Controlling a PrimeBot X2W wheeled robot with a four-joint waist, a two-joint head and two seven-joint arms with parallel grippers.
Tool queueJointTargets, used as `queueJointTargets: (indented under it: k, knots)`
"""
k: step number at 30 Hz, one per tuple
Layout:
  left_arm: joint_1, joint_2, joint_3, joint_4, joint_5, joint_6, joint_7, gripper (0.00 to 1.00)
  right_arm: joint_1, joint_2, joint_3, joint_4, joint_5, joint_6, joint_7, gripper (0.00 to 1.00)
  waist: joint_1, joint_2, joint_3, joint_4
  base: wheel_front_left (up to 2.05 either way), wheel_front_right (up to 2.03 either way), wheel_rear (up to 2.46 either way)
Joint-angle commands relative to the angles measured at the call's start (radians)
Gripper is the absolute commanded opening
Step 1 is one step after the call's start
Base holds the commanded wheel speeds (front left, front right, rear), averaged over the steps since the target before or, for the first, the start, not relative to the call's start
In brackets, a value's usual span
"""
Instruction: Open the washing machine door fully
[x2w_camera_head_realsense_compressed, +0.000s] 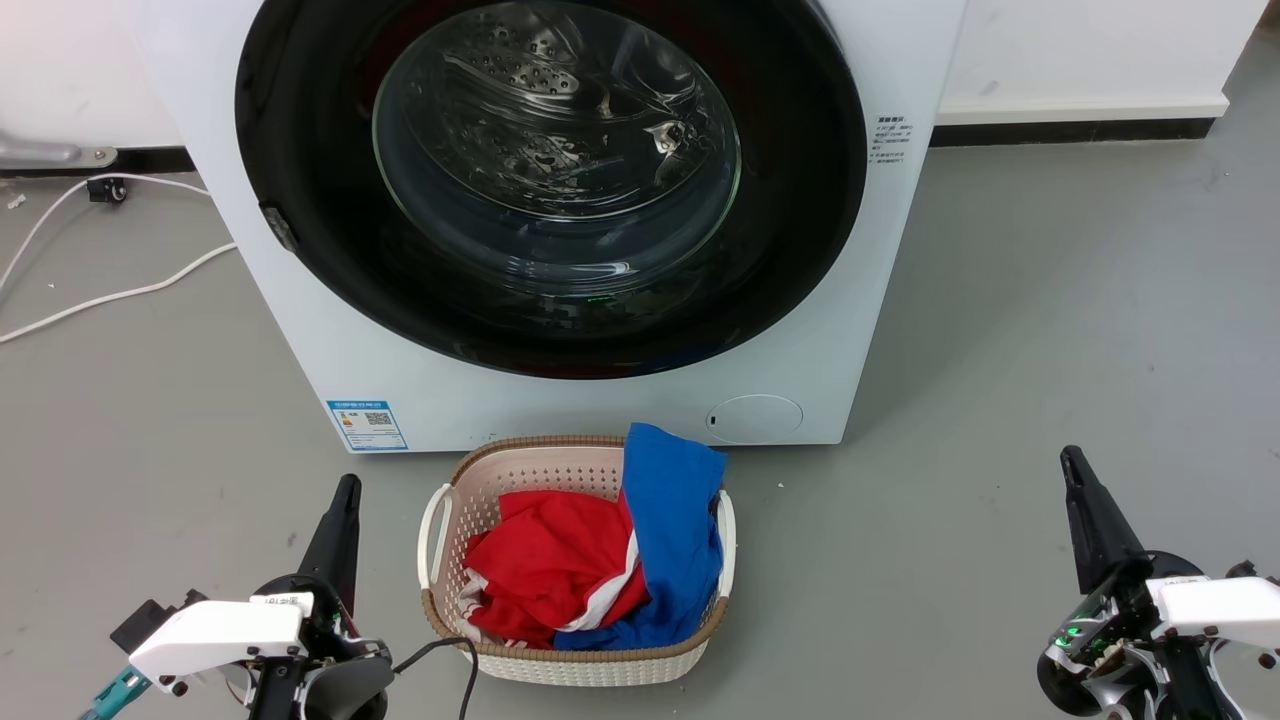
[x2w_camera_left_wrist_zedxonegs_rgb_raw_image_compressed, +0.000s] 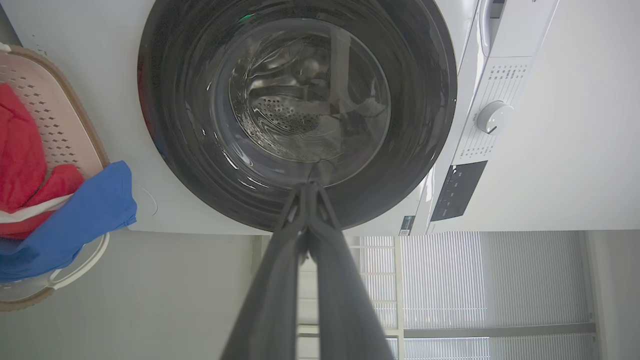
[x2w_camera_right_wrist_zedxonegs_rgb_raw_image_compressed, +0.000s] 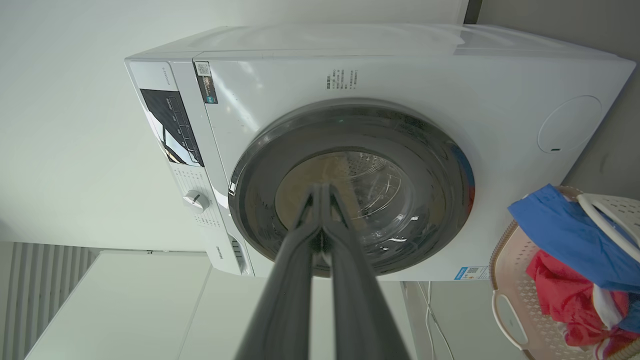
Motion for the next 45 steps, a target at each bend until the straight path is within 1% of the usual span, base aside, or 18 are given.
queueJointTargets:
  k: [1, 22, 23, 27, 30, 35, 39, 40, 41, 45]
  knots:
    - [-0.007, 0.0, 0.001, 0.0, -0.001, -0.005, 0.003, 0.0, -0.013, 0.003, -0.001, 0.001, -0.004, 0.0, 0.002, 0.0, 0.0, 0.0, 0.0, 0.0, 0.0, 0.0, 0.0]
    - [-0.007, 0.0, 0.001, 0.0, -0.001, -0.005, 0.003, 0.0, -0.013, 0.005, -0.004, 0.001, -0.006, 0.0, 0.004, 0.0, 0.0, 0.0, 0.0, 0.0, 0.0, 0.0, 0.0]
    - [-0.007, 0.0, 0.001, 0.0, -0.001, -0.005, 0.003, 1.0, -0.013, 0.005, -0.004, 0.001, -0.006, 0.0, 0.004, 1.0, 0.0, 0.0, 0.0, 0.0, 0.0, 0.0, 0.0]
    - [0.022, -0.003, -0.005, 0.022, 0.002, 0.001, -0.004, 1.0, 0.023, 0.004, -0.001, 0.023, -0.006, -0.001, -0.001, 1.0, 0.0, 0.0, 0.0, 0.0, 0.0, 0.0, 0.0]
    - [0.027, -0.003, -0.011, 0.007, 0.013, 0.001, -0.02, 1.0, 0.03, 0.004, -0.003, 0.015, -0.022, -0.001, -0.017, 1.0, 0.0, 0.0, 0.0, 0.0, 0.0, 0.0, 0.0]
    - [0.033, -0.003, -0.01, -0.01, 0.061, 0.004, -0.045, 1.0, 0.042, 0.004, -0.013, -0.004, -0.078, -0.001, -0.042, 1.0, 0.0, 0.0, 0.001, 0.0, 0.0, 0.0, 0.0]
    - [0.034, -0.003, -0.007, -0.036, 0.144, 0.019, -0.064, 1.0, 0.051, 0.004, -0.015, -0.034, -0.171, -0.001, -0.061, 1.0, 0.0, 0.0, 0.002, 0.0, 0.0, 0.0, 0.0]
    - [0.034, -0.003, -0.009, -0.044, 0.166, 0.026, -0.069, 1.0, 0.053, 0.004, -0.015, -0.042, -0.195, -0.001, -0.066, 1.0, 0.0, 0.0, 0.002, 0.0, 0.0, 0.0, 0.0]
    - [0.035, -0.002, -0.013, -0.061, 0.21, 0.041, -0.078, 1.0, 0.058, 0.005, -0.014, -0.056, -0.235, -0.001, -0.075, 1.0, 0.0, 0.0, 0.002, 0.0, 0.0, 0.0, 0.0]
    - [0.042, -0.002, -0.03, -0.091, 0.31, 0.069, -0.096, 1.0, 0.067, 0.005, -0.01, -0.085, -0.328, -0.001, -0.092, 1.0, 0.0, 0.0, 0.003, 0.0, 0.0, 0.0, 0.0]
